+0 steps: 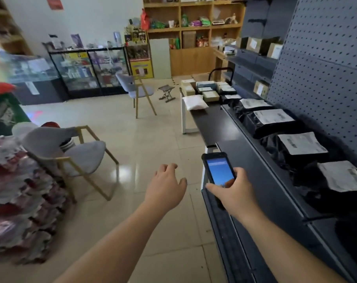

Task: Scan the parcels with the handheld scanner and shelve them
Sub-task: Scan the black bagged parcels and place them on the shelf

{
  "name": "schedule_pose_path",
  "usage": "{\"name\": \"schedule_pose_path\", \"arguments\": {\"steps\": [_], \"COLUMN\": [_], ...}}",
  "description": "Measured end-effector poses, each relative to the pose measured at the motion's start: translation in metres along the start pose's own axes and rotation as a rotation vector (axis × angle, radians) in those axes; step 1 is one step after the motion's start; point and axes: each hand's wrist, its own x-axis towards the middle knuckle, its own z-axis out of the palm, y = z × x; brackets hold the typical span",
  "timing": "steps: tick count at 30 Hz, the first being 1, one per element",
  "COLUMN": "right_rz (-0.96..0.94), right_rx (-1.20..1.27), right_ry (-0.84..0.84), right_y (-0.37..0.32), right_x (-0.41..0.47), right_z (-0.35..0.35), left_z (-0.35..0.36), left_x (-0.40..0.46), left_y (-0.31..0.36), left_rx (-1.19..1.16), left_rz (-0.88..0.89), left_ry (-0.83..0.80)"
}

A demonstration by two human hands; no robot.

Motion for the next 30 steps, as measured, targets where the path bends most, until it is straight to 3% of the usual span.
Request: {"name": "schedule_pose_path", "arguments": {"steps": [6, 14, 30], "right_rz": [-0.083, -0.105, -0.061], "right_rx": [-0.079, -0.144, -0.160], "right_ry": [-0.148, -0.320, -0.262], "right_y": [-0.023, -0.053, -0.176], "right_x": [0.078, 0.160, 0.356], "right_z": [0.036, 0.118, 0.271], "left_z": [-0.017, -0.026, -0.099], "left_x": [0.054, 0.128, 0.384], "left_y": [-0.013, -0.073, -0.194], "left_rx": [0.078, 0.154, 0.129], "left_rz": [-0.117, -0.256, -0.195], "left_ry": [0.079, 0.064, 0.041]}}
